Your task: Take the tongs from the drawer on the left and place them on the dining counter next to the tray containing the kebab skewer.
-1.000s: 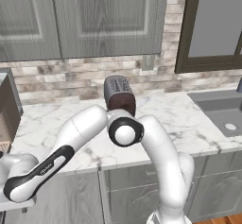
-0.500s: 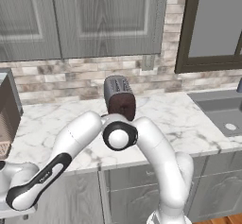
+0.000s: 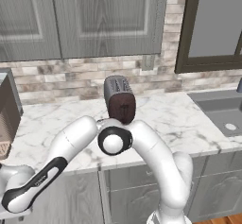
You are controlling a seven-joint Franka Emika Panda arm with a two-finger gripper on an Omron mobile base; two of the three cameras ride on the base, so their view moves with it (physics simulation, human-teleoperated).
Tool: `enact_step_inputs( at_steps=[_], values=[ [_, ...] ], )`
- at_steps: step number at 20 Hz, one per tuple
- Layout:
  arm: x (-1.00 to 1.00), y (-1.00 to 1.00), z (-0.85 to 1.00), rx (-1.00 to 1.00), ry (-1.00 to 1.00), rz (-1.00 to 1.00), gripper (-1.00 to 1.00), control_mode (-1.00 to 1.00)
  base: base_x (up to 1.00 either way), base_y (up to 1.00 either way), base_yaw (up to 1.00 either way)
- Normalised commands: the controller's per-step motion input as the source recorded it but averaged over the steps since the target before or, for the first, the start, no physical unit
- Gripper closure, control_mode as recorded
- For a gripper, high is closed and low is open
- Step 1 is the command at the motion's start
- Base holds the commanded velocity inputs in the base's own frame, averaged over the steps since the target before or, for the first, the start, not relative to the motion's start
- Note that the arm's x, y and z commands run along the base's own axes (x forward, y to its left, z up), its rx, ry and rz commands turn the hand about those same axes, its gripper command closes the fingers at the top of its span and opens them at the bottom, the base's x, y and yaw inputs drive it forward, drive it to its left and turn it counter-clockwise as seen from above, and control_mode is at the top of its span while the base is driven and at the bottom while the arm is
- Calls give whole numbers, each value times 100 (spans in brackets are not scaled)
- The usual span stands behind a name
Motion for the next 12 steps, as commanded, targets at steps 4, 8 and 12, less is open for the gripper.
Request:
enact_step_inputs(
  at_steps=[4,8,12],
  values=[
    [17,16,-8,0,0,2,-100,-100,0,0,0],
    [13,17,-6,0,0,2,-100,-100,0,0,0],
    [0,21,-16,0,0,0,-100,-100,0,0,0]
  ],
)
